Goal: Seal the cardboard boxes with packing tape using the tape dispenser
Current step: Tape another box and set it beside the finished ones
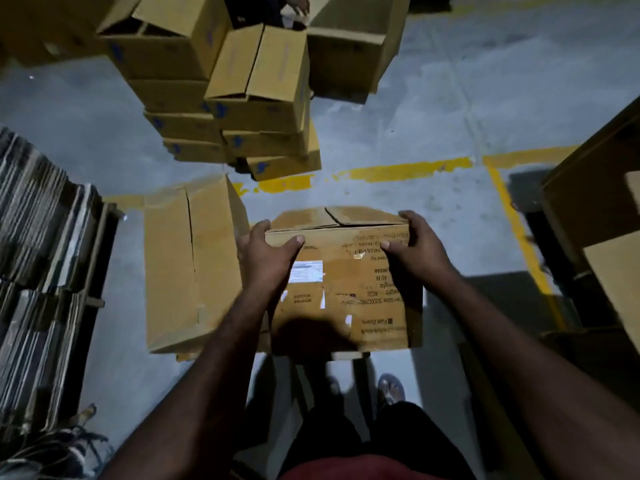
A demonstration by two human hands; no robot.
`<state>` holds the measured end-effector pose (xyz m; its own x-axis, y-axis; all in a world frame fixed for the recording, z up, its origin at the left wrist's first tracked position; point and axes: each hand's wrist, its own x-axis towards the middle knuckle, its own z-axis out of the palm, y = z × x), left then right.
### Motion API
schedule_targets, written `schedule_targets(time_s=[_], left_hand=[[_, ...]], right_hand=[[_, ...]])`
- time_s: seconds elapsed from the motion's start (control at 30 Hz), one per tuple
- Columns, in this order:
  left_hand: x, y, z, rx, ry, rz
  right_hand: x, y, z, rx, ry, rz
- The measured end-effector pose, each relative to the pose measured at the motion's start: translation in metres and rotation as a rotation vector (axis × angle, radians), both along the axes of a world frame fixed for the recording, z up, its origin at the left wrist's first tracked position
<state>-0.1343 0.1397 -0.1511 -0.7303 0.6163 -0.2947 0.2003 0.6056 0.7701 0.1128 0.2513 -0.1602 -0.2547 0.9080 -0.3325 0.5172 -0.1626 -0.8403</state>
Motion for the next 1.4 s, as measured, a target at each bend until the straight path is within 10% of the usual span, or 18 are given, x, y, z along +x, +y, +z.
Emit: schedule_targets(time_s=[0.87,1.4], left_hand=[[0.13,0.036,0.368,0.803,0.522,-0.442],[0.337,0.036,0.375,1.256,0.015,-0.939]], right_hand=[[0.126,-0.103,0.366,0.788,0.062,-0.64],[0.27,-0.261,0.386,1.218,-0.416,-1.156]])
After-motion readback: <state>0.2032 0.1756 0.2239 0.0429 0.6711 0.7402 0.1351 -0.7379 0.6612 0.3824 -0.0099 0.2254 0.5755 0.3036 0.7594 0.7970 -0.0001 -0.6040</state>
